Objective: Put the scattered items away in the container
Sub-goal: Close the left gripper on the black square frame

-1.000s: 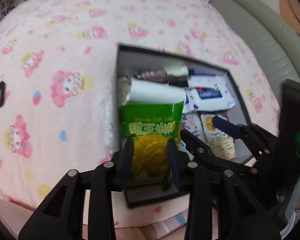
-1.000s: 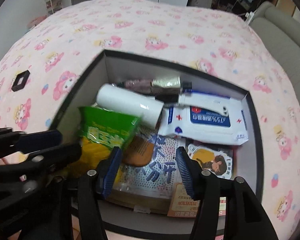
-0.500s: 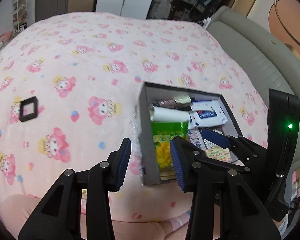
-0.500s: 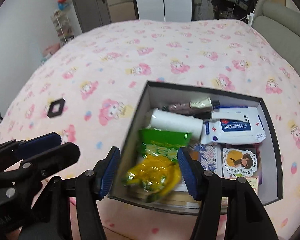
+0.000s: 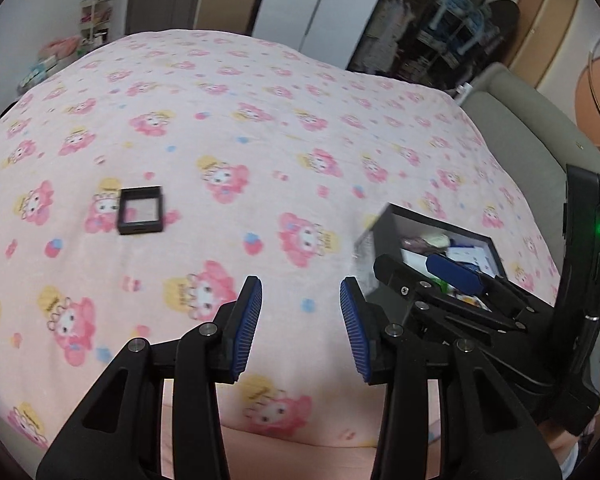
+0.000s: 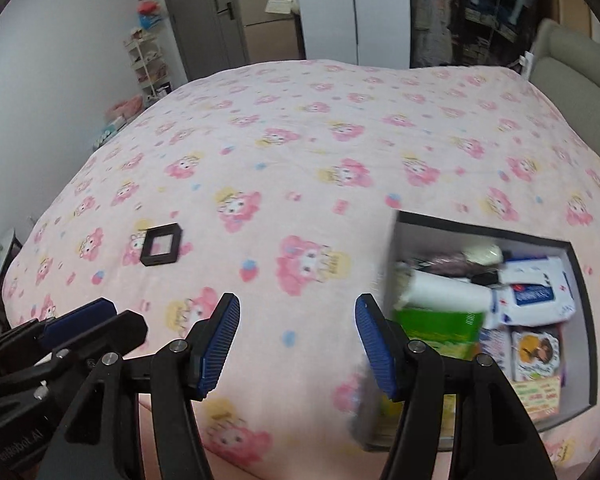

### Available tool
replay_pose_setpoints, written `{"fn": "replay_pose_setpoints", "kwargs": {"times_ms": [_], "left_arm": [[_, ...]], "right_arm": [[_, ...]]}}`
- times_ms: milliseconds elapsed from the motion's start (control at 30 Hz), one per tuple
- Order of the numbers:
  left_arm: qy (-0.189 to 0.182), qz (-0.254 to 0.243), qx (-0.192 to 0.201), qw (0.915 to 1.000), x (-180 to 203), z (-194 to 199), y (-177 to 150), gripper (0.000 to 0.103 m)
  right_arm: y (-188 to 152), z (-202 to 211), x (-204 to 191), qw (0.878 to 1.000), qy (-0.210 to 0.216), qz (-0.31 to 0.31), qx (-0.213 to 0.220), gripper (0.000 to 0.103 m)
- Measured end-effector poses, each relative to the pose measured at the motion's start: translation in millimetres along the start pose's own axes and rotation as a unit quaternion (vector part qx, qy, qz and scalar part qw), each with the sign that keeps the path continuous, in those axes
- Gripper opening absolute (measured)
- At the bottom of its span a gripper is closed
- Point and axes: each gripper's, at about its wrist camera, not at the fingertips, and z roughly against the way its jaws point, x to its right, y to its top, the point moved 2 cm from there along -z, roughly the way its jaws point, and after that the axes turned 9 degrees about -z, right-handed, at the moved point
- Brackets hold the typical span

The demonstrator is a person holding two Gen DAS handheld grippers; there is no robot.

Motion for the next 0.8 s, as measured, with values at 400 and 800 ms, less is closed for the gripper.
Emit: {"fn": "replay_pose_setpoints", "kwargs": {"times_ms": [400,800], "left_arm": [[0.005,0.101,-0.003,0.9949,-112,-29,5,0.042],[0.034,0.240,-0.052,0.9688,-219,-116,16,0.041]], "right_arm": [[10,-62,-87,0.999,-0.006,0.042,-0.024,0.057],[29,-161,-133,0.994,-0.002,0.081,-0.069,0.057]]}}
